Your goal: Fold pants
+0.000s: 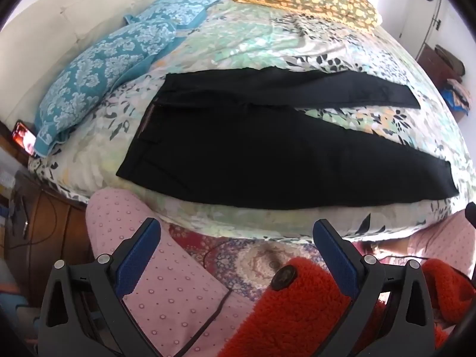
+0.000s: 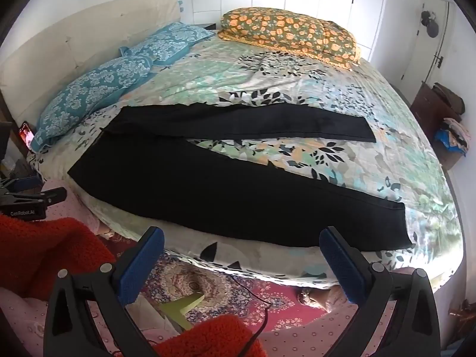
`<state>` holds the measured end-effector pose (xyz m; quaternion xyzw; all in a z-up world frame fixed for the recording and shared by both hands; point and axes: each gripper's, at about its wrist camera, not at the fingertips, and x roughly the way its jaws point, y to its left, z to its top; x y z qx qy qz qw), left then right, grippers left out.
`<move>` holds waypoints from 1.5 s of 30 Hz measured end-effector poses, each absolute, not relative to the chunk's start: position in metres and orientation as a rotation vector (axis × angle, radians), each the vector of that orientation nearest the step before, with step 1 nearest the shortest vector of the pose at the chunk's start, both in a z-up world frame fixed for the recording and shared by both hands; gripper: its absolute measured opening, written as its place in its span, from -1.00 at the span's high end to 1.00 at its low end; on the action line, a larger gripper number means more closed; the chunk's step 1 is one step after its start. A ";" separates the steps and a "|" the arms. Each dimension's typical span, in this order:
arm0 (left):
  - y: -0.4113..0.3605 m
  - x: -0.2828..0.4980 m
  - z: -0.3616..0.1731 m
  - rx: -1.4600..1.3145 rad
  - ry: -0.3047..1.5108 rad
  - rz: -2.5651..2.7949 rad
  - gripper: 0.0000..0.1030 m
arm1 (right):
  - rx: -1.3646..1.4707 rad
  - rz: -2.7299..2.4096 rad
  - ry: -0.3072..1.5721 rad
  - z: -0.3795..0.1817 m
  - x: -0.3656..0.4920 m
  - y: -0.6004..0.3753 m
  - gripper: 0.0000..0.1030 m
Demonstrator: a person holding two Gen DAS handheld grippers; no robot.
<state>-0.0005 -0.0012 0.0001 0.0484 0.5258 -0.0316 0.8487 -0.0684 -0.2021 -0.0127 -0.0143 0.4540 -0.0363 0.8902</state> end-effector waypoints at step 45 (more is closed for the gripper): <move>-0.008 -0.004 -0.004 0.117 1.116 -0.102 -0.99 | -0.057 0.018 0.936 -0.012 -0.073 -0.182 -1.00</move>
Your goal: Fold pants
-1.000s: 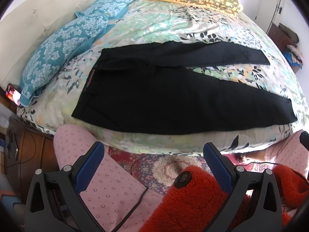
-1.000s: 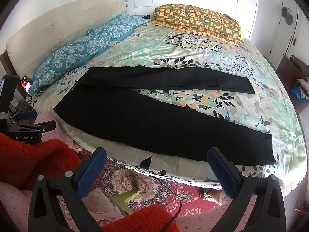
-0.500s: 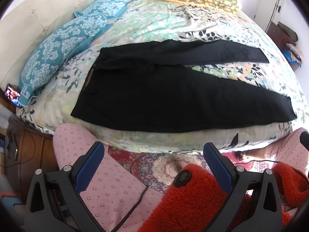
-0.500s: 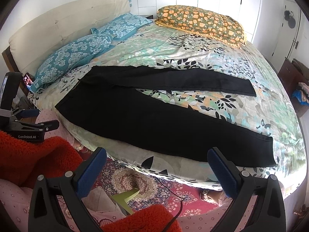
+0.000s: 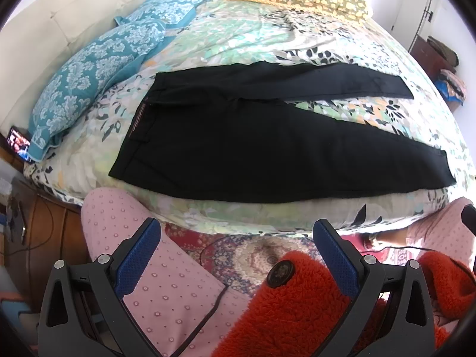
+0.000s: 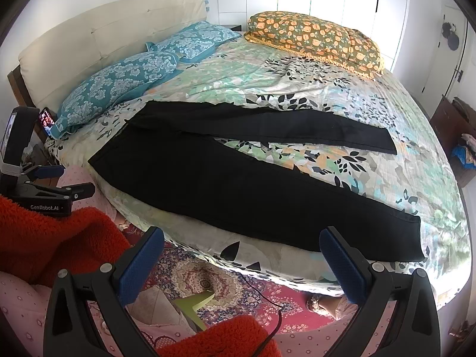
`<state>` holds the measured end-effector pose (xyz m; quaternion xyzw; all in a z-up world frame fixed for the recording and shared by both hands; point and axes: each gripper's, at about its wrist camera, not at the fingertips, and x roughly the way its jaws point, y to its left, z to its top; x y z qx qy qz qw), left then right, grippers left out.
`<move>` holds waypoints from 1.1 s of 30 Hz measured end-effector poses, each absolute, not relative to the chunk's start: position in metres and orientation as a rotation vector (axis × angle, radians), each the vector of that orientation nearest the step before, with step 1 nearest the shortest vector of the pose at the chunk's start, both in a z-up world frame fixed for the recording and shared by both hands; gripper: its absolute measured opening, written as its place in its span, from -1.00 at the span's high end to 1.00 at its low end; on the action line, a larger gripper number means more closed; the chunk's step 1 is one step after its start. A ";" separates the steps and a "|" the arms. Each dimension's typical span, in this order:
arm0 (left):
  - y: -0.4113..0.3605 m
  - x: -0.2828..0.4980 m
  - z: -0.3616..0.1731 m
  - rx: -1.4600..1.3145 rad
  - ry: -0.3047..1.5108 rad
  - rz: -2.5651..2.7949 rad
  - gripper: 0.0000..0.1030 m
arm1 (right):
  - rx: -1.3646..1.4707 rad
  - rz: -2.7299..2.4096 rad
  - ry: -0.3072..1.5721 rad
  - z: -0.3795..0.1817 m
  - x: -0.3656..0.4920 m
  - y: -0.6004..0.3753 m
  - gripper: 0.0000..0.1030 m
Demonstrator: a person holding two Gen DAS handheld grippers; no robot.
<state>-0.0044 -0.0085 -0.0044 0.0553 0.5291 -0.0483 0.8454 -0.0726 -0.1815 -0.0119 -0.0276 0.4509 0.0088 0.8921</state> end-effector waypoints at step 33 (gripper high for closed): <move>-0.113 0.005 0.004 0.392 0.991 -0.416 -0.99 | 0.001 -0.724 0.977 -0.001 -0.120 -0.314 -1.00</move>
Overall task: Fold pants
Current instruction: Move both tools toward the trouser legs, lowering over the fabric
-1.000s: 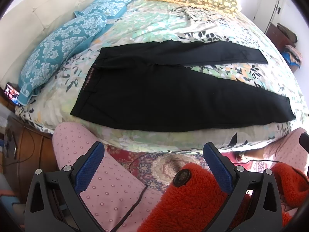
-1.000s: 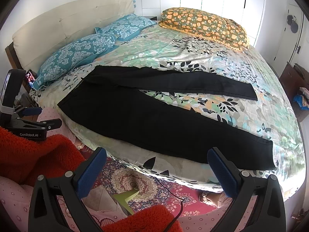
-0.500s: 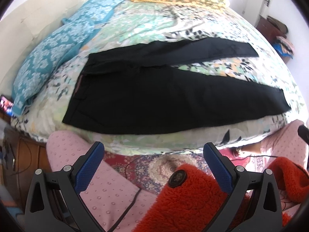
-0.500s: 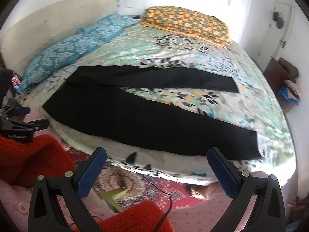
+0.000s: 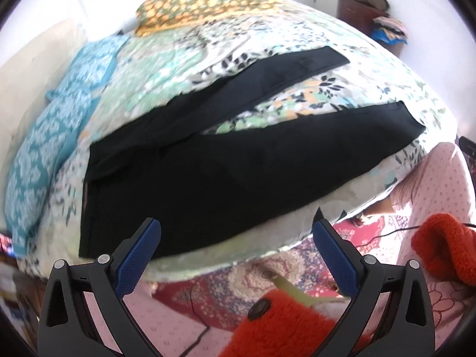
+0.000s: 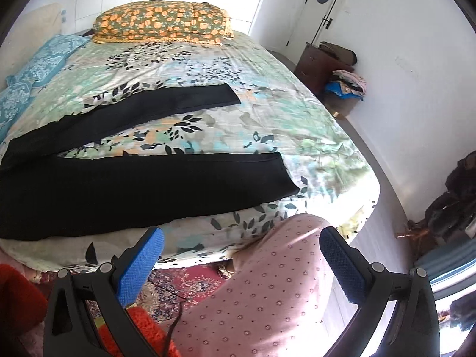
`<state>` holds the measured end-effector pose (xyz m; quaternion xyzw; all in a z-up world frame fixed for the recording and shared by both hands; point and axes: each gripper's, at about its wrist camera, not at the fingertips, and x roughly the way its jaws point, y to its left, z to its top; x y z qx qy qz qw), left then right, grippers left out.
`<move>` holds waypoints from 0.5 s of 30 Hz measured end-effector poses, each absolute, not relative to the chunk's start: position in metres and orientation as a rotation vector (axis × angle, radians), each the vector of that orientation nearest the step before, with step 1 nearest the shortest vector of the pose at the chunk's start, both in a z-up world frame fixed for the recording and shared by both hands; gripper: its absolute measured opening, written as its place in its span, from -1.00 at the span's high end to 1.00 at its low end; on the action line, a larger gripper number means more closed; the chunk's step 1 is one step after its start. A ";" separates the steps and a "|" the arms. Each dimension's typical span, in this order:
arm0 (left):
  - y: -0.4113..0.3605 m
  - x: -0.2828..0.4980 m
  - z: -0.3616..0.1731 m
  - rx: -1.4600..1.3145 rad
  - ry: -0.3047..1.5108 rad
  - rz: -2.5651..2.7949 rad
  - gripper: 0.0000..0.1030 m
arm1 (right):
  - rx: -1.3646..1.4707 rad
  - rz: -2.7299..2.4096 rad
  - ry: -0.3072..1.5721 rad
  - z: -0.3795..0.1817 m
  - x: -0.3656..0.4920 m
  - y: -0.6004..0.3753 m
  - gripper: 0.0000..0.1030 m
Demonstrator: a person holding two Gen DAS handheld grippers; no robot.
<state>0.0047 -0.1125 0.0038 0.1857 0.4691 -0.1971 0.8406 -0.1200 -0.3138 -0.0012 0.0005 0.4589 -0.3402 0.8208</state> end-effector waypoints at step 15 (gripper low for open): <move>-0.119 0.054 0.031 0.242 0.949 -0.395 -0.99 | -0.066 -0.512 0.808 0.040 -0.066 -0.285 -1.00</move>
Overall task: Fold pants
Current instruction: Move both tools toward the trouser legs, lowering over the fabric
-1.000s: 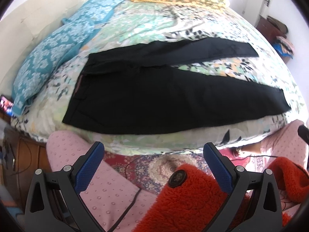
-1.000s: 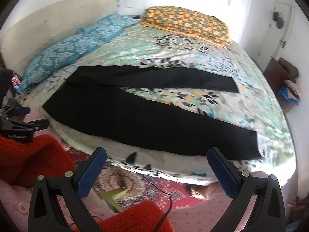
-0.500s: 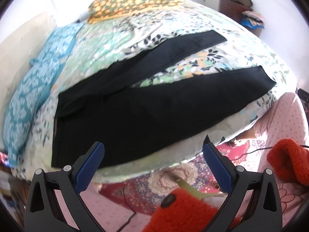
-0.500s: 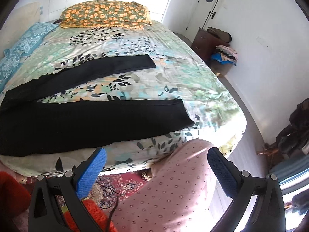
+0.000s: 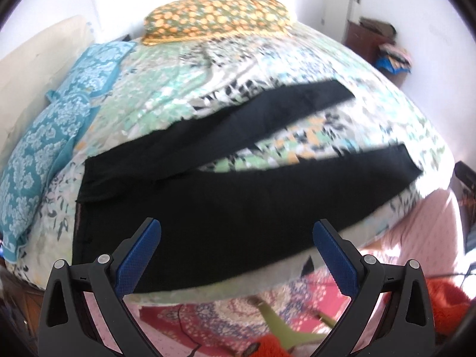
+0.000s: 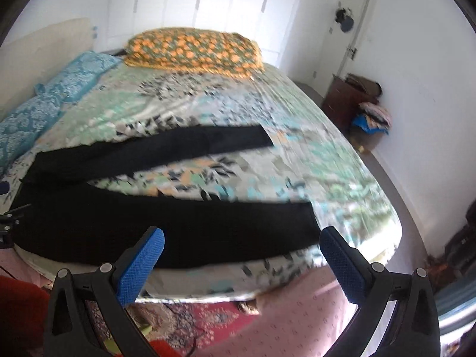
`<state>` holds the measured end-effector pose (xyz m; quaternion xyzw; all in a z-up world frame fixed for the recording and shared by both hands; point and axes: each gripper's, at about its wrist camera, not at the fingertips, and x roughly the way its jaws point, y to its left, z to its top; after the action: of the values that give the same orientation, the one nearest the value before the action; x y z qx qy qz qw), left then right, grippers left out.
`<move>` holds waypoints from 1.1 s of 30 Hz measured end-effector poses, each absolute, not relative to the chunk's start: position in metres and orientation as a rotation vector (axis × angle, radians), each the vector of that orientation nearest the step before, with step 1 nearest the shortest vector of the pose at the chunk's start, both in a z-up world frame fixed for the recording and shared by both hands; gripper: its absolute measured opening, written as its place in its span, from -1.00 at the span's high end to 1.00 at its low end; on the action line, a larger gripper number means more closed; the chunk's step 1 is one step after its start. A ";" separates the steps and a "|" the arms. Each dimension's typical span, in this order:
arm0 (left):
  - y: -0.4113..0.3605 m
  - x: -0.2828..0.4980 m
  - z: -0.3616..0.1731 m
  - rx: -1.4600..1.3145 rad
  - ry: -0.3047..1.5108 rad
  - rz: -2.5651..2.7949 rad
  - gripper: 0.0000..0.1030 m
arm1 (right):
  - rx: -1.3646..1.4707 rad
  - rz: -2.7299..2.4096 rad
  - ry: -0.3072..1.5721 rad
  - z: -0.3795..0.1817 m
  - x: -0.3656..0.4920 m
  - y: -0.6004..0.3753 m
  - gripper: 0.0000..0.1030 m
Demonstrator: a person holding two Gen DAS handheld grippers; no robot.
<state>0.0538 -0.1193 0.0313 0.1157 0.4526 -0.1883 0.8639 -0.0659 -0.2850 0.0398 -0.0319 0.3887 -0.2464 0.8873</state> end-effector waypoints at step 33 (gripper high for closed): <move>0.056 0.036 -0.028 -0.046 1.175 0.014 -0.99 | -0.174 0.118 0.915 -0.014 -0.011 -0.150 -1.00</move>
<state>0.0357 0.0563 -0.0280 -0.0218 0.5541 0.0066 0.8321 -0.0112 -0.1499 -0.0142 -0.0836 0.4408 0.0570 0.8919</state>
